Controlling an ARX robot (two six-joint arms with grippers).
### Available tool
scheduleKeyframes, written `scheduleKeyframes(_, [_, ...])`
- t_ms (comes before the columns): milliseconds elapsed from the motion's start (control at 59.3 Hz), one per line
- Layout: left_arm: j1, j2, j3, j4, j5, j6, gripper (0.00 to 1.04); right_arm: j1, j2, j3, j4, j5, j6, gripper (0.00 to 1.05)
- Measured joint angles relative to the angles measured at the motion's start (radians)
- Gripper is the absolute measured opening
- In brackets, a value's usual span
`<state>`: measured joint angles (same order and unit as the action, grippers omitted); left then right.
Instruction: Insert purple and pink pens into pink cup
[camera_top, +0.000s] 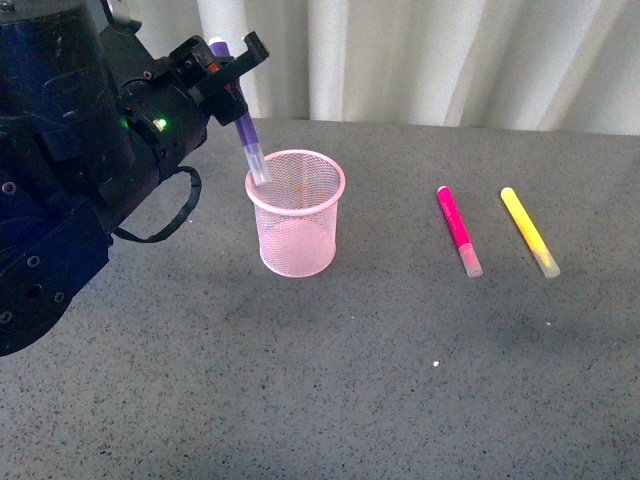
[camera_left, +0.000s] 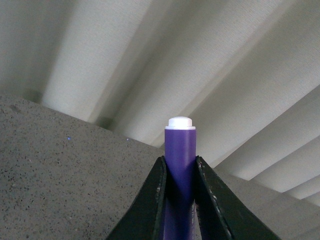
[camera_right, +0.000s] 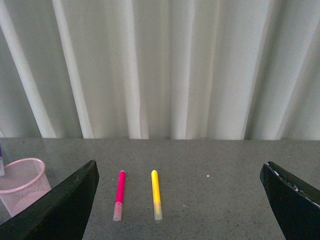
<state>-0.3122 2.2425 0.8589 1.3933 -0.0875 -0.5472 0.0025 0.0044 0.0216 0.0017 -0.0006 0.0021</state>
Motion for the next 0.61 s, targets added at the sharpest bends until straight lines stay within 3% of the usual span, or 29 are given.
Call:
scheduleKeyframes(438, [0.009, -0.008, -0.008, -0.001, 0.015, -0.021, 0.95, 0.000, 0.000, 0.000, 0.000, 0.000, 0.000, 0.98])
scheduleKeyframes(489, [0.016, -0.026, -0.017, -0.010, 0.029, -0.025, 1.00, 0.000, 0.000, 0.000, 0.000, 0.000, 0.000, 0.98])
scheduleKeyframes(607, [0.050, -0.119, -0.051, -0.076, 0.095, -0.035, 0.98, 0.000, 0.000, 0.000, 0.000, 0.000, 0.000, 0.98])
